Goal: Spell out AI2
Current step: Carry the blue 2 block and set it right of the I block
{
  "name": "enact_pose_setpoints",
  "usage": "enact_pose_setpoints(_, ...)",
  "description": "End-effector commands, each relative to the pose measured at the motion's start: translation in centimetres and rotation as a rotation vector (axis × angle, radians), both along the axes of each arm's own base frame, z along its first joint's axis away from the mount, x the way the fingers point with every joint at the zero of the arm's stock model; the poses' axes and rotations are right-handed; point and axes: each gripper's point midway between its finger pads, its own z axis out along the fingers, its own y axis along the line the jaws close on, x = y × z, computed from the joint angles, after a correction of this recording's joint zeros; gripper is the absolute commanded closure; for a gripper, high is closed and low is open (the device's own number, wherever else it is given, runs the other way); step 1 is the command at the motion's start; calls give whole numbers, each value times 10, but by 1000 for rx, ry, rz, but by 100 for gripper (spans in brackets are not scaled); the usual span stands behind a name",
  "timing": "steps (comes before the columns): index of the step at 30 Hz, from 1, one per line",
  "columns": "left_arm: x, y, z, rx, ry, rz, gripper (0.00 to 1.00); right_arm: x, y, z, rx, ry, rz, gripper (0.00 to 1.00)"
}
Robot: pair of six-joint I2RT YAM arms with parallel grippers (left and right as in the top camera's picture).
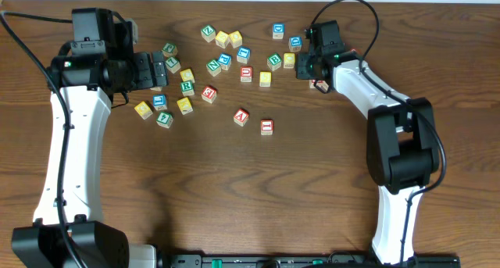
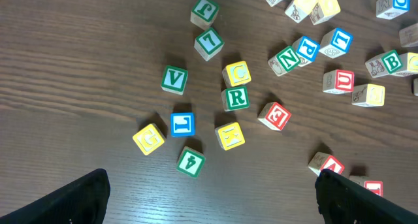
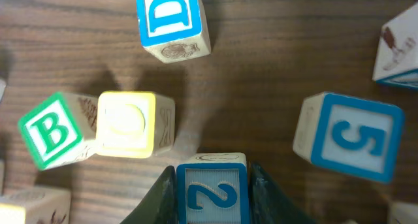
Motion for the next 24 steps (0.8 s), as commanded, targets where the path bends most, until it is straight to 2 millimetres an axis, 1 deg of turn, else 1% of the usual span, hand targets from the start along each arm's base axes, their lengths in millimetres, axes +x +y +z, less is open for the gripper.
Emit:
enact_pose_setpoints(1,-1,1,-1,1,4,3,0,2,12,65,31,-104,85,76)
enact_pose_setpoints(3,-1,1,-1,1,4,3,1,-7,18,80,28,-113,151,77)
enact_pose_setpoints(5,-1,0,-1,1,4,3,1,-19,23,90,15,-103,206,77)
enact_pose_setpoints(6,-1,0,-1,1,4,3,0,-24,25,92,9,-95,229,77)
enact_pose_setpoints(7,-1,1,-1,1,4,3,1,-34,28,94,0,-71,265,77)
enact_pose_setpoints(9,-1,1,-1,1,4,3,1,-50,33,90,-11,-24,322,77)
enact_pose_setpoints(13,-1,0,-1,1,4,3,1,-90,39,69,-53,123,434,75)
enact_pose_setpoints(14,-1,0,-1,1,4,3,1,-105,40,61,-76,172,479,75)
enact_pose_setpoints(16,-1,0,-1,1,4,3,1,-121,40,50,-100,221,532,75)
enact_pose_setpoints(21,-1,1,-1,1,4,3,0,-149,36,21,-117,310,566,75)
enact_pose_setpoints(24,-1,1,-1,1,4,3,1,-158,33,2,-117,327,574,75)
